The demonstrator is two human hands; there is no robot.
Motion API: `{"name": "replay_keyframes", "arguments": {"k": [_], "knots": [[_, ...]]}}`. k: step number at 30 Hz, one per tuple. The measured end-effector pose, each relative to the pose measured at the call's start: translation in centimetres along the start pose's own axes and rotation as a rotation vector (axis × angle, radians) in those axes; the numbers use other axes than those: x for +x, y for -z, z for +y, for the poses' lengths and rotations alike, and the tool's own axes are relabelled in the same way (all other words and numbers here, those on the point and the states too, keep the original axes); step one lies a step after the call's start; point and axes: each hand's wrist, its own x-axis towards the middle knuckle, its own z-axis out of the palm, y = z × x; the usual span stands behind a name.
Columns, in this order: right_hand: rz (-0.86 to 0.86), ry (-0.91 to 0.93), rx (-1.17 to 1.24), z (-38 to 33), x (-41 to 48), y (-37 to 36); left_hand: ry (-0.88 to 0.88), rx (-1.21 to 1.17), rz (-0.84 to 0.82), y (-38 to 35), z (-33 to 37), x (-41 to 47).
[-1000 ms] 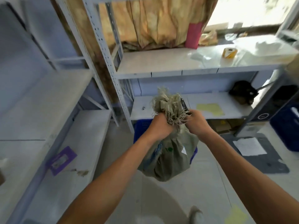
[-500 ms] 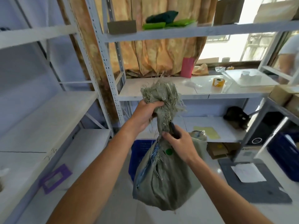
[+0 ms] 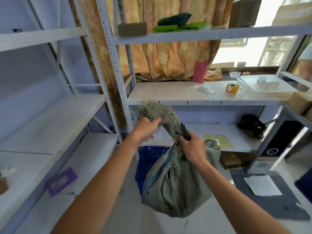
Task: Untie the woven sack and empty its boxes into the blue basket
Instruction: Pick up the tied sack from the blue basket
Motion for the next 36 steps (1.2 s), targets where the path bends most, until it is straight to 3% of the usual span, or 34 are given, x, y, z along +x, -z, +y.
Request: {"name": "replay_keyframes", "arguments": {"k": [4, 6, 8, 11, 12, 14, 21, 25, 27, 31, 36], "knots": [[0.038, -0.002, -0.124, 0.3, 0.7, -0.4, -0.079, 0.849, -0.040, -1.0, 1.1, -2.1], [0.044, -0.021, -0.152, 0.6, 1.0, -0.4, -0.117, 1.080, -0.009, -1.9, 2.1, -3.3], [0.039, -0.034, -0.160, 0.9, 1.1, -0.4, -0.231, 1.126, 0.114, -2.9, 2.9, -4.0], [0.033, -0.042, -0.173, 0.9, 0.9, -0.2, -0.610, 0.969, 0.263, -4.3, 3.1, -2.6], [0.028, -0.044, -0.172, 0.8, 0.9, -0.2, -0.729, 0.912, 0.231, -4.7, 2.7, -1.8], [0.021, -0.051, -0.154, 0.8, 0.9, -0.3, -0.806, 0.842, 0.118, -5.7, 1.5, 0.0], [0.032, -0.220, 0.089, 1.1, 1.3, 0.4, -0.611, 0.529, -0.027, -7.1, -1.7, 3.1], [-0.015, -0.180, 0.184, 0.8, 1.4, 0.8, -0.576, 0.461, -0.151, -8.0, -1.6, 3.0], [-0.065, -0.148, 0.227, 0.4, 1.2, 1.0, -0.546, 0.394, -0.143, -8.1, -1.2, 3.0], [-0.167, -0.144, 0.338, 0.4, 0.3, 1.2, -0.542, 0.478, -0.120, -7.5, -0.7, 3.7], [-0.237, -0.194, 0.482, 0.8, -0.4, 1.9, -0.511, 0.242, -0.214, -6.2, -0.6, 3.6]]}}
